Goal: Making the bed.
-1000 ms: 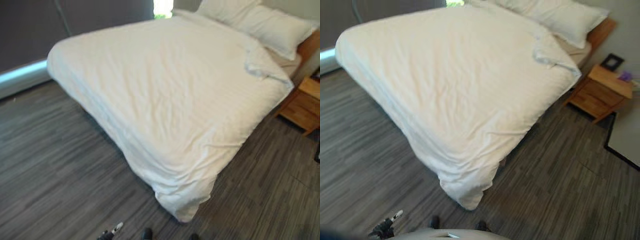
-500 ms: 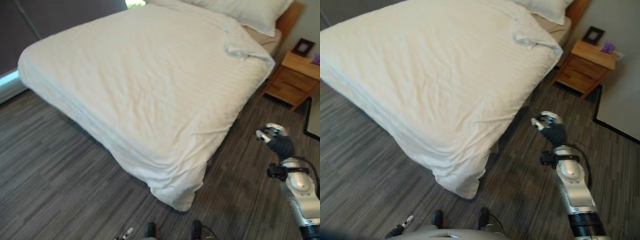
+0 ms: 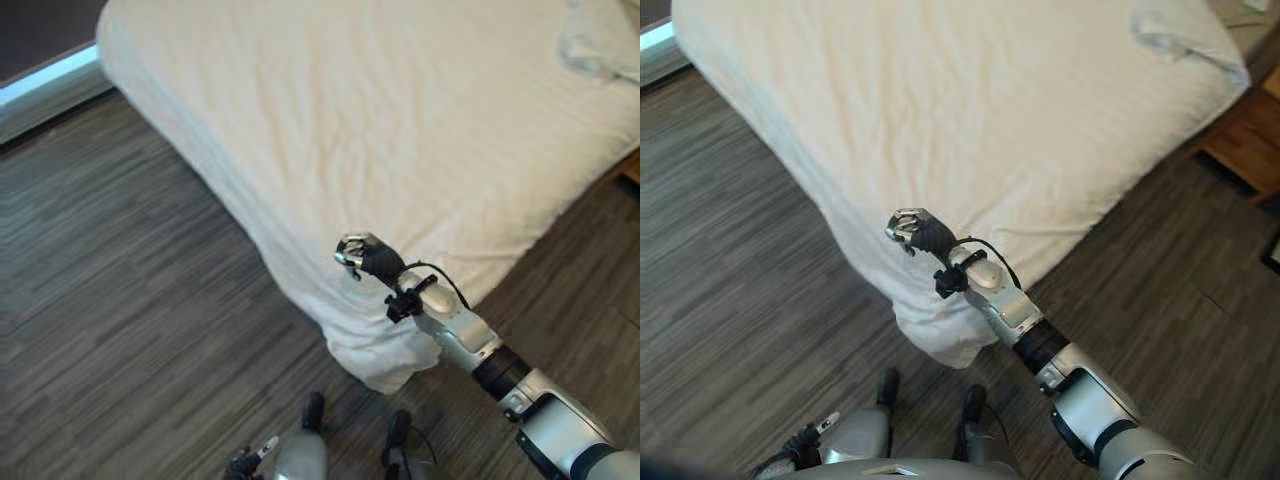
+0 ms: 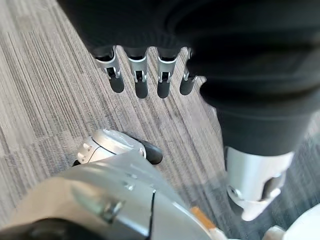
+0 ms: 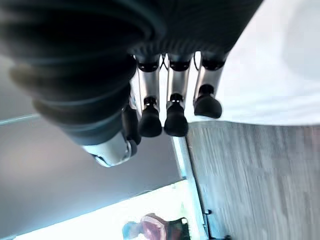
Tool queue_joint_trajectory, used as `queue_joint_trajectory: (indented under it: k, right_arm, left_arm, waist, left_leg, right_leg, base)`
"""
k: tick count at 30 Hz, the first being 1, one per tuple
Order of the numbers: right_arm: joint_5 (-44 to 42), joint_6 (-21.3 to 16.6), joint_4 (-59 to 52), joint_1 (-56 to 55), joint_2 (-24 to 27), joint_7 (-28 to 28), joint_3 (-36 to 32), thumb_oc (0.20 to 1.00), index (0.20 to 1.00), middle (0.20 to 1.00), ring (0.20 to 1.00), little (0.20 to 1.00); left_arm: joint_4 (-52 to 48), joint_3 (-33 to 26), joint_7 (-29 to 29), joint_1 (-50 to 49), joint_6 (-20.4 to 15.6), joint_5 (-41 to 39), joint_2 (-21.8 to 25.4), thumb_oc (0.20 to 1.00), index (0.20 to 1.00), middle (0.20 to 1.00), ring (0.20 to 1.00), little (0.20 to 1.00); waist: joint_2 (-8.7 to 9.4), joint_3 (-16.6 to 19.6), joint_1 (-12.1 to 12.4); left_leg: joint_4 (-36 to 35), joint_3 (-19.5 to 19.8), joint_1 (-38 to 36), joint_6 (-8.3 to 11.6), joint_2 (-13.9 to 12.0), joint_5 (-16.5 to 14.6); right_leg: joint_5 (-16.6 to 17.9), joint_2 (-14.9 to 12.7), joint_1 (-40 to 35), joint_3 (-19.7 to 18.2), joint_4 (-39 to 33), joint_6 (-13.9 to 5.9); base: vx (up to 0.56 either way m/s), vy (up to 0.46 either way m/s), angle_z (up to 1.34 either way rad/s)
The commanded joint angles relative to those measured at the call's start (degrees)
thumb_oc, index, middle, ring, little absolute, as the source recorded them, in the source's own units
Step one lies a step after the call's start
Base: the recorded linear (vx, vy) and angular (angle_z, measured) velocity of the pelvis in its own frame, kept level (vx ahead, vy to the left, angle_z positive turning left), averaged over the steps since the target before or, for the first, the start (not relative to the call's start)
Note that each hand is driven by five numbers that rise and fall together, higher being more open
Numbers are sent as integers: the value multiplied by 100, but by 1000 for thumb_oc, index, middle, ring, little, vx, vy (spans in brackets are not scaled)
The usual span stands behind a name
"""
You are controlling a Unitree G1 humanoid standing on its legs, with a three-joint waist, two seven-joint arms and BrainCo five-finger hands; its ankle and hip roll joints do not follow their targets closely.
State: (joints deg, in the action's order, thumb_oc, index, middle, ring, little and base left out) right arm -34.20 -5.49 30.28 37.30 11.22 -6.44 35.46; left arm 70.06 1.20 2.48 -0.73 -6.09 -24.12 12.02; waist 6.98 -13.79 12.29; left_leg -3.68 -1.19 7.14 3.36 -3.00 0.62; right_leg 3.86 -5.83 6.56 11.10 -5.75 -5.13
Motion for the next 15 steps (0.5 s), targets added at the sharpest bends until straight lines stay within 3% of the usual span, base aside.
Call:
queue_joint_trajectory:
  k: [1, 9, 12, 15]
  right_arm:
    - [-237, -51, 371, -179, -13, 369, -498, 200, 200, 200, 200, 200]
    - [14, 180, 2852, -1543, -280, 465, -1402, 200, 200, 200, 200, 200]
    - [173, 244, 3741, -2108, -155, 472, -1946, 200, 200, 200, 200, 200]
    - [231, 291, 4700, -2875, 165, 565, -2907, 200, 200, 200, 200, 200]
  left_arm:
    - [472, 170, 144, 329, -81, -243, -30, 1000, 1000, 1000, 1000, 1000]
    - [607, 84, 157, 461, -78, -376, 28, 1000, 1000, 1000, 1000, 1000]
    - [581, 33, 136, 460, -121, -377, 22, 1000, 1000, 1000, 1000, 1000]
    - [535, 23, 53, 394, -140, -309, -22, 1000, 1000, 1000, 1000, 1000]
  waist:
    - [-77, -38, 17]
    - [-110, -93, -146]
    - [-129, -79, -246]
    - [-144, -33, -436]
  left_leg:
    - [-132, 156, 276, 190, -37, 685]
    - [-132, 147, 309, 135, 5, 649]
    - [-132, 157, 302, 118, 19, 623]
    - [-132, 153, 250, 89, 38, 580]
  right_leg:
    - [340, -254, -140, 226, 75, -448]
    - [342, -277, -88, 196, 75, -455]
    - [327, -294, -94, 220, 75, -460]
    - [299, -308, -138, 234, 75, -467]
  base:
    - [-21, 34, 12]
    - [-4, 23, 0]
    - [13, 18, 7]
    - [39, 15, 6]
